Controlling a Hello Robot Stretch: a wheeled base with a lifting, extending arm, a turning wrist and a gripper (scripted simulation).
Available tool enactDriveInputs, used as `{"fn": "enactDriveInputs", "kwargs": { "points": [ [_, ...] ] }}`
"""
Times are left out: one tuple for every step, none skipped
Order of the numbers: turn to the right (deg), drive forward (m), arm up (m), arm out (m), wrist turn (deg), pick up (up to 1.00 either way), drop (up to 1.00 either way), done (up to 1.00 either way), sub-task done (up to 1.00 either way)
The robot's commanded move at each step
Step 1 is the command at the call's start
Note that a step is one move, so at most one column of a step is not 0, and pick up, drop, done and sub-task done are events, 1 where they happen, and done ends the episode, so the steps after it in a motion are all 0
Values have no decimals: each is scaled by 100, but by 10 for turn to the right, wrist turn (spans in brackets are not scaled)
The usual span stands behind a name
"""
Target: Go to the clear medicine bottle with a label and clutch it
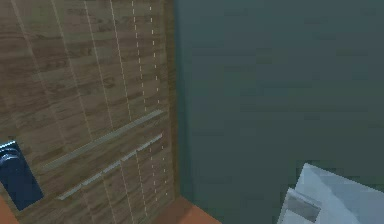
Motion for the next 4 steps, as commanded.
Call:
{"fn": "enactDriveInputs", "kwargs": {
  "points": [
    [0,0,0,0,450,0,0,0,0],
    [0,0,0,0,450,0,0,0,0],
    [0,0,0,0,180,0,0,0,0],
    [0,0,-24,0,0,0,0,0,0]
  ]
}}
